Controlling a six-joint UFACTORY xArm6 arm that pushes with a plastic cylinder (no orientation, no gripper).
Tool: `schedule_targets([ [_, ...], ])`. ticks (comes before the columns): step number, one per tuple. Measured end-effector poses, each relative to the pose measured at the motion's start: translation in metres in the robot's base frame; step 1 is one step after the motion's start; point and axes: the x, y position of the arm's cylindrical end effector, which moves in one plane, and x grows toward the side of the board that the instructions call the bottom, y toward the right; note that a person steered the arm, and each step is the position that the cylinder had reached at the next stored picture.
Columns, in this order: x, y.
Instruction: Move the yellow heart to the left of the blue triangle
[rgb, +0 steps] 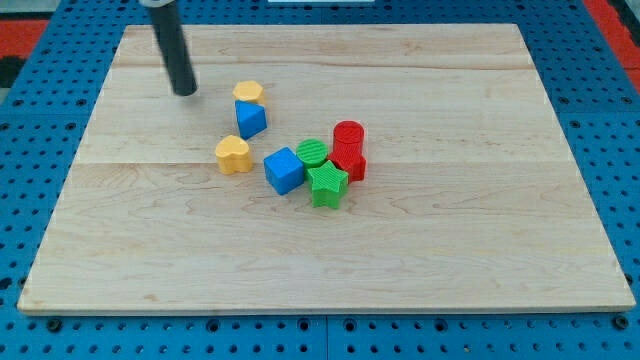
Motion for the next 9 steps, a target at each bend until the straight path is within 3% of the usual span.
schedule_targets([
  [2,0.120,0.010],
  [4,0.175,0.091],
  [6,0.127,0.104],
  [9,0.105,0.106],
])
